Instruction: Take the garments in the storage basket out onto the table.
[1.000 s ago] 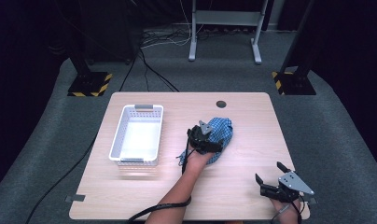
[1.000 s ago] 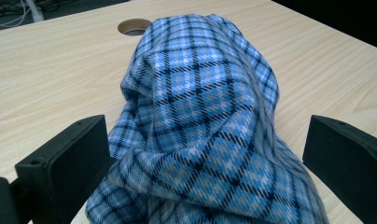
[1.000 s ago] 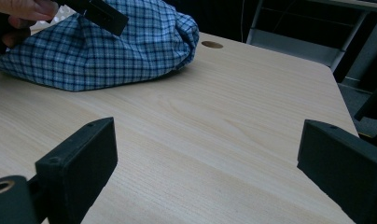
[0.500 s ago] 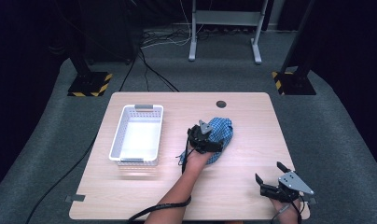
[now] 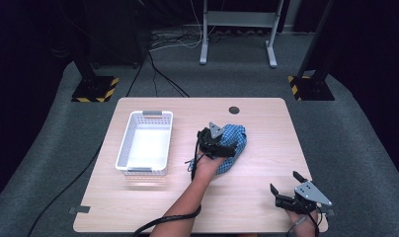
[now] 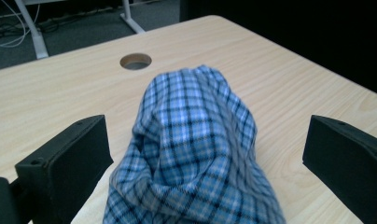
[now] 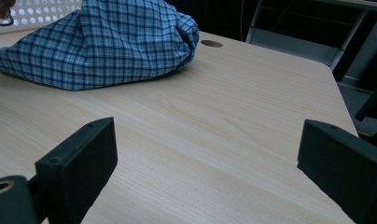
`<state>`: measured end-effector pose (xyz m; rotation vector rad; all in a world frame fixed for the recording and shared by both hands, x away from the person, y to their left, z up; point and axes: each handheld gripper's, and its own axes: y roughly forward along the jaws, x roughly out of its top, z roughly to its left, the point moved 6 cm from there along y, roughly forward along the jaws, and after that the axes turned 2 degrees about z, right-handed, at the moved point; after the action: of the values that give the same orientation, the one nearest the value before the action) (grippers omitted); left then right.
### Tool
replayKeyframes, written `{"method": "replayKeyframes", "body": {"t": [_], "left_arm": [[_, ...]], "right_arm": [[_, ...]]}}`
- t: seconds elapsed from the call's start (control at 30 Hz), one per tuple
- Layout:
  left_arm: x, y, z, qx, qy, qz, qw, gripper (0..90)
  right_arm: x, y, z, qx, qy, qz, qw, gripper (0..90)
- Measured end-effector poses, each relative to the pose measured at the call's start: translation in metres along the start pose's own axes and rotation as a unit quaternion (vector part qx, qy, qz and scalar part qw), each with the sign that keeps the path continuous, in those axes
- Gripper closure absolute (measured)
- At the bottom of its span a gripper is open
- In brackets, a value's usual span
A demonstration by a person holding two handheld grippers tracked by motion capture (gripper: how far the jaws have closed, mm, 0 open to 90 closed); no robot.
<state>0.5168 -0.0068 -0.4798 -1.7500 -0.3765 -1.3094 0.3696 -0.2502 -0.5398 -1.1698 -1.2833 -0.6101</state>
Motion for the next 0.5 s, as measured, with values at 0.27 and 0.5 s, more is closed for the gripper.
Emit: {"method": "replayKeyframes", "body": {"t": [0.27, 0.5], "left_arm": [[0.021, -0.017, -0.003, 0.000, 0.011, -0.023, 0.9997, 0.3], [0.035, -0.030, -0.003, 0.002, 0.015, -0.039, 0.9991, 0.4]], "right_arm": [[0.000, 0.000, 0.000, 0.000, 0.000, 0.001, 1.0000, 3.8], [0.000, 0.000, 0.000, -0.001, 0.000, 0.002, 1.0000, 3.8]]}}
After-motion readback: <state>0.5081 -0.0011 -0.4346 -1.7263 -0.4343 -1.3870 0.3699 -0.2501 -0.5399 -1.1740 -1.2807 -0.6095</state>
